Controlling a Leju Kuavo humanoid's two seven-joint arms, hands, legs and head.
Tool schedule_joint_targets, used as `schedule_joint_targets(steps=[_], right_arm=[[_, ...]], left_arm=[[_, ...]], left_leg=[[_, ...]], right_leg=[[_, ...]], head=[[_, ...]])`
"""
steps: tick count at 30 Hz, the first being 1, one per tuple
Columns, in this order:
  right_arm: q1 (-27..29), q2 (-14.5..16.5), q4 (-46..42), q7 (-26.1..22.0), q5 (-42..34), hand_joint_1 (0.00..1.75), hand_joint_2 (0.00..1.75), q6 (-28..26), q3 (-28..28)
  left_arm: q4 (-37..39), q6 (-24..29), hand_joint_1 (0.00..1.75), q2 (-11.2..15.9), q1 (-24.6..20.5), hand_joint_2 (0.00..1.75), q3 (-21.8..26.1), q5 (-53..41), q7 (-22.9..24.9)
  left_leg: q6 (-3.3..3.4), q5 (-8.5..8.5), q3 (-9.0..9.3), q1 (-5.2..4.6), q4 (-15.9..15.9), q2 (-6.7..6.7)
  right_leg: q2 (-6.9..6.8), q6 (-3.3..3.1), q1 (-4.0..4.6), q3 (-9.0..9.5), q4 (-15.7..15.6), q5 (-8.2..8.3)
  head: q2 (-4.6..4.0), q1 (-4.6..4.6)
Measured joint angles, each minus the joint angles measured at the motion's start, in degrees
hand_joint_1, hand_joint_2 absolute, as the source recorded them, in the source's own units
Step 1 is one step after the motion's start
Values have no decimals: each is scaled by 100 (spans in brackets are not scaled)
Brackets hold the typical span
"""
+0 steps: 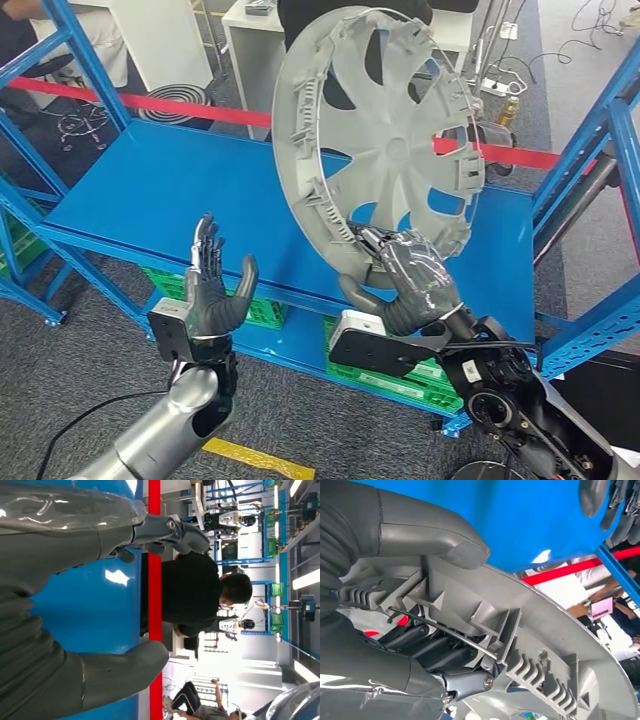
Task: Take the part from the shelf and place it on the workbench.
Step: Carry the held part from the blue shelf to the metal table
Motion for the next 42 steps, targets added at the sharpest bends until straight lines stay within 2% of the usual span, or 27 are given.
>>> schedule_joint_targets(steps=[1,3,5,6,7,8,9,11,13,16,18,19,21,22,23,24,27,29,31,33,34,36,37,38,39,40,42], right_arm=[[3,3,1,1,0,175,175,0,-6],[1,13,1,-2,1,175,175,-1,-23],[1,22,2,-11,2,175,175,-2,-40],[5,23,4,-17,2,175,175,-1,-44],[10,24,8,-23,2,175,175,-1,-45],[17,26,12,-27,2,175,175,0,-45],[22,28,15,-32,1,175,175,0,-45],[23,34,17,-39,0,175,175,0,-48],[15,39,17,-43,0,175,175,0,-53],[12,43,17,-45,0,175,175,0,-57],[12,44,17,-46,0,175,175,0,-61],[13,44,17,-49,0,175,175,0,-63],[23,44,19,-52,0,175,175,0,-63],[32,44,22,-51,0,175,175,0,-63],[41,44,28,-49,0,175,175,0,-63],[46,44,34,-47,0,175,175,0,-63],[36,44,45,-48,0,175,175,0,-64],[24,44,47,-52,-1,175,175,0,-64],[20,49,48,-50,-11,175,175,1,-63],[16,66,48,-48,-20,175,175,2,-63],[7,78,48,-50,-20,175,175,2,-63],[-5,90,49,-57,-25,175,175,2,-58],[-5,92,50,-60,-34,175,175,2,-54],[-2,92,54,-62,-49,175,175,2,-48],[-1,95,58,-63,-68,175,175,2,-44],[0,101,62,-65,-86,175,175,2,-42],[-2,119,66,-78,-115,175,175,0,-41]], left_arm=[[-1,0,0,3,5,175,0,1,-1],[-3,0,0,8,-4,175,0,5,-5],[-4,0,0,8,-15,175,0,13,-10],[-4,0,0,8,-12,175,0,21,-11],[-4,1,0,7,-5,175,0,31,-13],[-4,1,0,8,-1,175,0,39,-16],[-4,2,0,8,0,175,0,45,-21],[-4,2,0,8,-6,175,0,49,-29],[-6,3,0,4,-14,175,0,50,-34],[-12,4,0,5,-15,175,0,53,-38],[-15,4,0,3,-20,175,0,52,-42],[-17,3,0,0,-23,175,0,52,-43],[-17,3,0,-5,-25,175,0,52,-45],[-17,3,0,-7,-21,175,0,53,-45],[-17,4,0,-7,-18,175,0,53,-45],[-17,4,0,-8,-16,175,0,53,-45],[-17,4,0,-14,-20,175,0,53,-45],[-17,4,0,-19,-21,175,0,53,-45],[-17,5,0,-17,-12,175,0,52,-45],[-18,10,0,-5,-7,175,0,47,-46],[-19,13,0,2,-9,175,0,44,-46],[-19,16,0,5,-2,175,0,40,-45],[-18,16,0,7,9,175,0,40,-45],[-17,17,0,9,23,175,0,40,-45],[-17,18,0,13,31,175,0,40,-45],[-18,17,0,17,34,175,0,39,-45],[-19,16,0,22,30,175,0,38,-46]], left_leg=[[-30,-3,-8,5,3,8],[-94,-140,-125,-4,240,179],[-159,-465,-483,2,943,399],[-187,-612,-701,10,1347,444],[-207,-677,-863,16,1626,464],[-218,-636,-920,21,1691,476],[-221,-488,-839,27,1491,490],[-206,-98,-431,25,641,631],[-140,97,-148,5,59,750],[-7,94,-112,-15,-20,657],[74,99,-86,0,-44,574],[106,102,-73,9,-55,531],[143,97,-67,-8,-53,437],[148,95,-65,-17,-51,381],[151,93,-62,-24,-48,322],[151,92,-55,-28,-44,260],[128,80,-44,-35,-20,93],[80,90,-83,-19,-5,6],[10,117,-109,-4,-25,-79],[-54,43,-158,-18,73,31],[-85,-84,-263,-23,299,152],[-148,-434,-642,-7,1059,382],[-173,-551,-831,4,1415,431],[-192,-570,-938,12,1597,456],[-204,-484,-928,19,1545,476],[-211,-314,-797,27,1263,508],[-200,36,-387,27,447,666]], right_leg=[[-42,-34,-7,26,-24,17],[-130,-99,-39,55,-77,51],[-219,-131,-41,66,-93,52],[-268,-140,-38,65,-93,47],[-315,-143,-37,66,-93,40],[-362,-143,-37,68,-92,33],[-405,-136,-39,75,-92,23],[-480,-99,-24,98,-88,-7],[-529,-42,14,121,-84,-45],[-601,51,25,163,-87,-104],[-495,105,-2,90,124,-274],[-399,121,-13,-39,418,-441],[-275,126,-17,-432,1263,-813],[-255,125,-15,-606,1599,-909],[-244,116,-15,-692,1728,-888],[-235,99,-15,-661,1602,-748],[-34,13,-15,-186,421,-113],[90,-18,0,-22,15,-11],[34,-41,7,37,-58,-15],[-59,-83,-29,108,-132,27],[-110,-100,-53,130,-168,47],[-209,-116,-57,141,-182,53],[-264,-118,-56,142,-181,48],[-315,-116,-57,143,-180,40],[-364,-110,-61,147,-176,30],[-409,-95,-66,153,-168,15],[-484,-39,-53,164,-134,-38]], head=[[0,3],[0,-40],[0,-93],[0,-109],[0,-121],[0,-138],[0,-160],[0,-205],[0,-218],[0,-162],[0,-125],[0,-98],[0,-50],[0,-39],[0,-32],[0,-27],[0,-13],[0,-4],[0,8],[0,-7],[0,-34],[0,-90],[0,-104],[0,-114],[0,-129],[0,-149],[0,-198]])
